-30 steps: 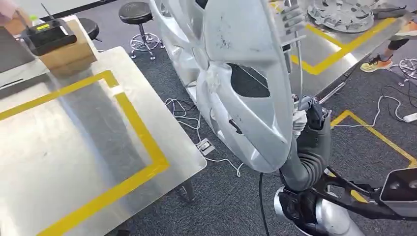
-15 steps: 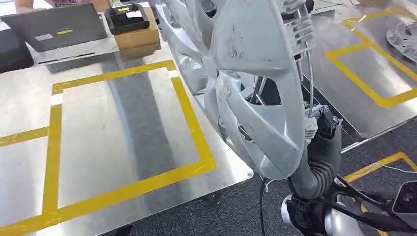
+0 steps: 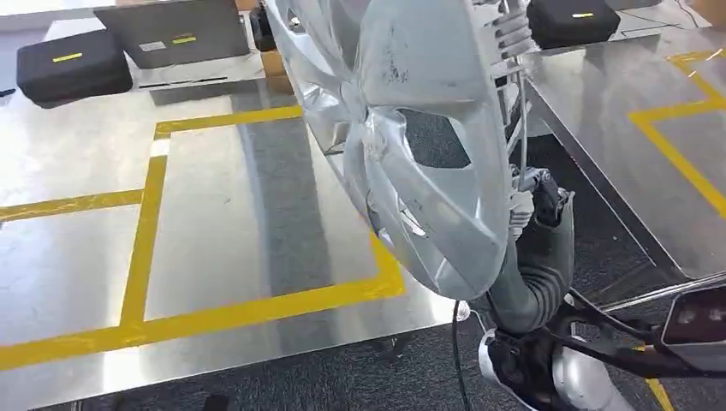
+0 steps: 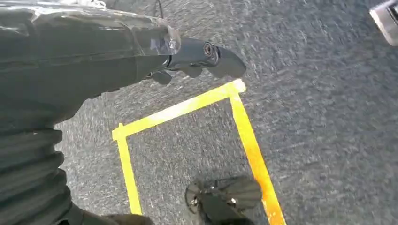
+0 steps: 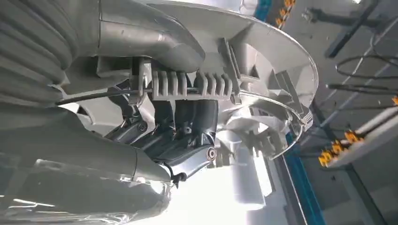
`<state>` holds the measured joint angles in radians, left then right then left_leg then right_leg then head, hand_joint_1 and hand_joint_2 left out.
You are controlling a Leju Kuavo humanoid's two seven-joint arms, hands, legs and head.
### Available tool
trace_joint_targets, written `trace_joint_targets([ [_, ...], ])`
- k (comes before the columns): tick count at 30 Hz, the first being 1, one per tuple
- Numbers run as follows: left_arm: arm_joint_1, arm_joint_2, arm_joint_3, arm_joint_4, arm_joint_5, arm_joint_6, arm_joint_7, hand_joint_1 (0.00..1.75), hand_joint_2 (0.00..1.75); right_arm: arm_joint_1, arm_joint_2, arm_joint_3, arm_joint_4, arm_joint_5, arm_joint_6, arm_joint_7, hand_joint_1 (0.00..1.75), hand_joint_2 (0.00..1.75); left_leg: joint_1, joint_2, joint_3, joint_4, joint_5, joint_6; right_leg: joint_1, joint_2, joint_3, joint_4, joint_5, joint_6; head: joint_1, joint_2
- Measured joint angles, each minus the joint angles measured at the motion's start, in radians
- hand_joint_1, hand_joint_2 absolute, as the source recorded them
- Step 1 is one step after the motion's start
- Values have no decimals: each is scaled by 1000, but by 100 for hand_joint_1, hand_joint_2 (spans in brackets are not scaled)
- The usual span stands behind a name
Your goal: Take the parts from the cabinet and place them on the table.
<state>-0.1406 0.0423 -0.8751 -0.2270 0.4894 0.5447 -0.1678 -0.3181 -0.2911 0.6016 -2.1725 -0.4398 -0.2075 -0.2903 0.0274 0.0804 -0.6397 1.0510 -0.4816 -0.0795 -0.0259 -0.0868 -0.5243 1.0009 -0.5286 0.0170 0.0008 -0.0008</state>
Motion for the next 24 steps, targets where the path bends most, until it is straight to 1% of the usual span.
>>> trace_joint_targets([
  [1,0,-6,0,-2,0,0,0,0,175,-1,0,1,0,0,0,1,175,175,-4,42,-4,7,5,13,8,-3,-2,7,-7,9,-9,0],
  [2,0,-1,0,-1,1,0,0,0,175,-1,0,0,0,0,1,1,175,175,-7,25,-8,13,1,38,8,-7,-1,10,-9,14,-7,0],
  [3,1,0,0,0,2,1,0,0,175,-1,0,1,1,0,3,1,175,175,-10,18,-10,14,-2,48,8,-16,4,8,-9,18,4,0],
  [5,0,1,0,0,2,1,0,0,175,-2,0,0,1,0,4,0,175,175,-8,-10,-12,12,0,63,3,-34,10,3,-14,26,0,0],
  [6,-1,2,0,0,2,1,0,0,175,-3,0,0,2,-1,4,0,175,175,-6,-23,-12,11,3,70,-2,9,7,14,-32,32,9,0],
  [7,-2,2,0,0,2,1,0,0,175,-2,0,0,2,0,4,0,175,175,-6,-35,-12,11,4,74,-3,49,-7,52,-66,31,13,0],
  [8,-4,2,0,0,2,1,0,0,175,-1,0,0,2,0,4,0,175,175,-8,-49,-12,11,5,80,-1,68,-36,127,-109,29,22,0],
  [9,-5,1,0,0,2,1,-1,0,175,-1,0,0,2,0,4,0,175,175,-12,-65,-13,11,6,83,1,76,-76,219,-150,28,29,0],
  [10,-5,0,0,-1,2,1,-2,0,175,0,0,0,2,0,4,0,175,175,-16,-80,-13,11,7,86,4,78,-107,286,-172,24,35,0],
  [11,-5,0,0,-1,2,1,-2,0,175,2,-1,0,3,0,4,0,175,175,-20,-91,-12,11,8,89,8,78,-124,318,-170,18,38,0],
  [12,-5,0,0,-1,2,1,-2,0,175,3,-1,0,3,-1,3,0,175,175,-24,-104,-12,11,9,91,11,80,-122,302,-145,9,41,0],
  [13,-5,0,0,-1,4,1,-3,0,175,3,-1,0,3,1,-1,1,175,175,-28,-116,-11,11,10,93,16,81,-104,250,-103,-1,45,0],
  [14,-5,0,0,-1,5,3,-3,0,175,3,-1,0,3,10,-11,1,175,175,-33,-127,-9,11,11,94,23,85,-69,160,-47,-17,50,0],
  [15,-4,-1,0,-1,5,3,-3,0,175,3,-1,0,3,28,-27,5,175,175,-36,-134,-7,11,12,95,32,93,-35,72,-2,-38,52,0],
  [16,-3,-7,0,-2,6,4,-4,0,175,6,-1,1,3,49,-43,9,175,175,-39,-137,-8,10,14,92,34,97,-23,52,-18,-54,45,0],
  [17,-2,-5,0,-1,8,5,-5,0,175,11,0,1,3,88,-67,18,175,175,-33,-139,-11,10,17,90,38,97,-20,37,-8,-53,40,0],
  [18,0,-8,0,-1,10,6,-6,0,175,16,2,3,3,143,-96,41,175,175,-36,-139,-16,13,7,89,40,96,-19,21,-14,-51,47,0],
  [19,4,-8,0,-1,15,6,-8,0,175,22,5,6,6,227,-129,75,175,175,-34,-133,-17,12,9,108,36,95,-13,16,-22,5,50,0],
  [20,9,-8,0,-1,18,6,-10,0,175,31,8,12,11,309,-157,120,175,175,-34,-129,-13,11,4,97,36,98,-13,15,-20,7,43,0],
  [21,13,-9,0,-1,21,6,-11,0,175,36,9,19,22,359,-169,151,175,175,-31,-124,-10,11,5,96,39,99,-12,15,-19,-21,43,0],
  [22,14,-10,0,-1,23,6,-11,0,175,42,11,29,42,369,-175,166,175,175,-31,-119,-9,10,6,96,39,101,-10,15,-18,-15,43,0],
  [24,14,-10,-1,-1,19,6,-8,0,175,46,24,45,85,366,-173,180,175,175,-31,-111,-7,7,7,94,39,109,-9,15,-15,-15,43,0],
])
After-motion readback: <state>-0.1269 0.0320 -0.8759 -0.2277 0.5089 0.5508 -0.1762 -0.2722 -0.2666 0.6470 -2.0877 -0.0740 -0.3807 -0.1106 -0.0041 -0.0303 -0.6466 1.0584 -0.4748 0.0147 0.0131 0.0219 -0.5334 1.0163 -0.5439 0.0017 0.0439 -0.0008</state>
